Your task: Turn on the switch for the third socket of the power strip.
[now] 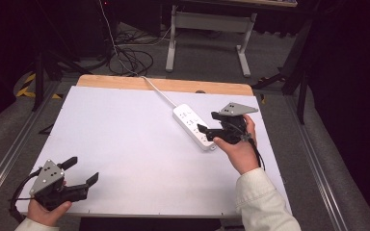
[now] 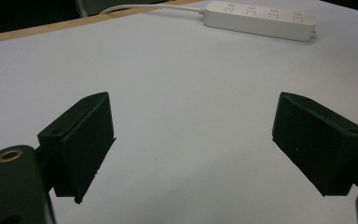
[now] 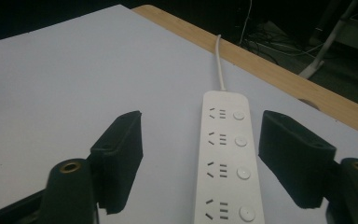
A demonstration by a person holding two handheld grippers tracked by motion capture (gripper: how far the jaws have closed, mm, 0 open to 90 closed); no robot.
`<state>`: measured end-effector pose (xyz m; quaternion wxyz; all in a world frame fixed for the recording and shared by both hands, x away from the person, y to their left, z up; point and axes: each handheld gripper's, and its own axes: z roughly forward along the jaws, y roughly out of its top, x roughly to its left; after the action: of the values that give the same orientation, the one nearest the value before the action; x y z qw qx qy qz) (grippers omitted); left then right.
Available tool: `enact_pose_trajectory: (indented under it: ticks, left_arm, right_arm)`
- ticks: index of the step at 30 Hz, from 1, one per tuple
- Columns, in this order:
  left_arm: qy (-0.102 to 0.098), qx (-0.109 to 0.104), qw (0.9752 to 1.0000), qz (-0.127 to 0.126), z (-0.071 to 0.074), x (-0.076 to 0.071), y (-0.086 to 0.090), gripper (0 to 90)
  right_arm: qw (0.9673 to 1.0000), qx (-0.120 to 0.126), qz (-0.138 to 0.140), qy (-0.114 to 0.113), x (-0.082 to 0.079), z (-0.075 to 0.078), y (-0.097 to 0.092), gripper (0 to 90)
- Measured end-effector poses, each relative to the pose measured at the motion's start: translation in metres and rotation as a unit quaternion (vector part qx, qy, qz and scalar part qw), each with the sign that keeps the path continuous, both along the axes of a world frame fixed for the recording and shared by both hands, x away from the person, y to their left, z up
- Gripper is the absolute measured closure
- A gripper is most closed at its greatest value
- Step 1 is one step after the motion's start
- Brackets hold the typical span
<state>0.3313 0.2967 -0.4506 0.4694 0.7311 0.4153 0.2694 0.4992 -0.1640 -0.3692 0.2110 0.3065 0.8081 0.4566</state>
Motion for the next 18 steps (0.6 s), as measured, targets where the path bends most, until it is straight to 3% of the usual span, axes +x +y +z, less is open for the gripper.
enact_pose_trajectory:
  ticks: [11,18]
  left_arm:
    - [-0.002,-0.006,1.0000,-0.002,0.001,-0.001,0.001,13.0]
    - [-0.004,-0.005,1.0000,-0.001,0.002,-0.001,0.001,13.0]
  right_arm:
    - [0.9990,0.039,0.021,-0.007,-0.031,-0.011,-0.020,24.2]
    - [0.9975,0.062,0.033,-0.004,-0.045,-0.028,-0.033,21.8]
